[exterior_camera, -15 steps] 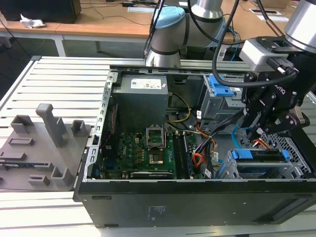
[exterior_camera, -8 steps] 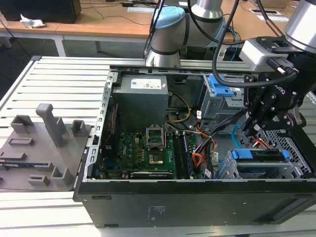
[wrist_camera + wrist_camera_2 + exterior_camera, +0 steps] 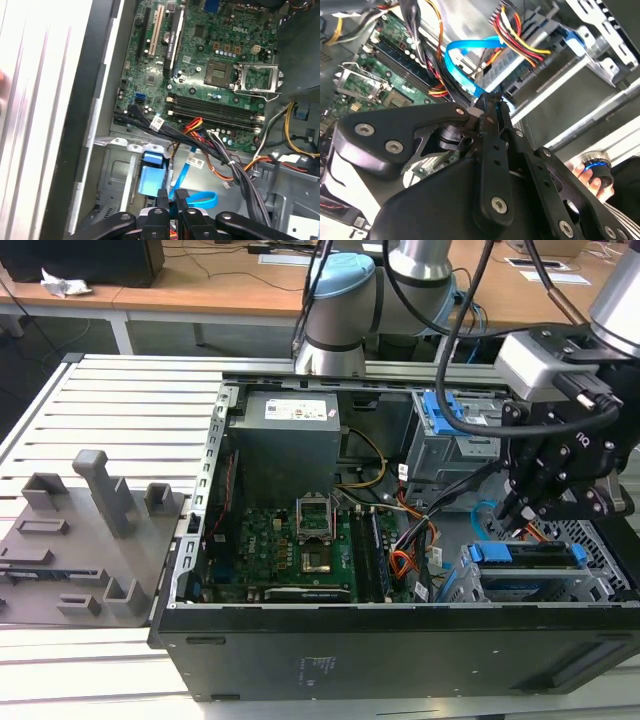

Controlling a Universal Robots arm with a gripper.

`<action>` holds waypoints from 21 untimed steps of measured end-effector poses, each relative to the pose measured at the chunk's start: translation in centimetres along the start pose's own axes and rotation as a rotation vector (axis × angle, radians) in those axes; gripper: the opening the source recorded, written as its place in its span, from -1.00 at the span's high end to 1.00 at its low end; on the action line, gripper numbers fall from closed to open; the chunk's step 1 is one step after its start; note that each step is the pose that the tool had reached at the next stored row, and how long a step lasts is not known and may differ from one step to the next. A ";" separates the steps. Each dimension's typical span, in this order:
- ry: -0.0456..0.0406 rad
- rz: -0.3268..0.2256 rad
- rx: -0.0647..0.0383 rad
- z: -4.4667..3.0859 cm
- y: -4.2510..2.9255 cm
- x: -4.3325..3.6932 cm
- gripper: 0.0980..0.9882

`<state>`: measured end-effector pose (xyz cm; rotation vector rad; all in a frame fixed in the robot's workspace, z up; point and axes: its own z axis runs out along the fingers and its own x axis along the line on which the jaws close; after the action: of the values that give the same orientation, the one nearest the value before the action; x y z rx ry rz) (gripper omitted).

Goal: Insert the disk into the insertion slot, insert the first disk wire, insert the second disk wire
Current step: 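Insert the second disk wire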

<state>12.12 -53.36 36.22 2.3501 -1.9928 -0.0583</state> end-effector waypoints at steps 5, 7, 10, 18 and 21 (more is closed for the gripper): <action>-0.0035 0.050 0.000 0.11 0.03 0.28 0.85; -0.0075 0.108 -0.001 0.14 0.03 0.28 0.85; -0.0130 0.184 -0.002 0.18 0.03 0.28 0.85; -0.0199 0.283 -0.003 0.22 0.02 0.28 0.85; -0.0200 0.283 -0.003 0.23 -0.05 0.29 0.85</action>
<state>12.20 -53.64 35.99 2.0487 -2.3093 -0.0710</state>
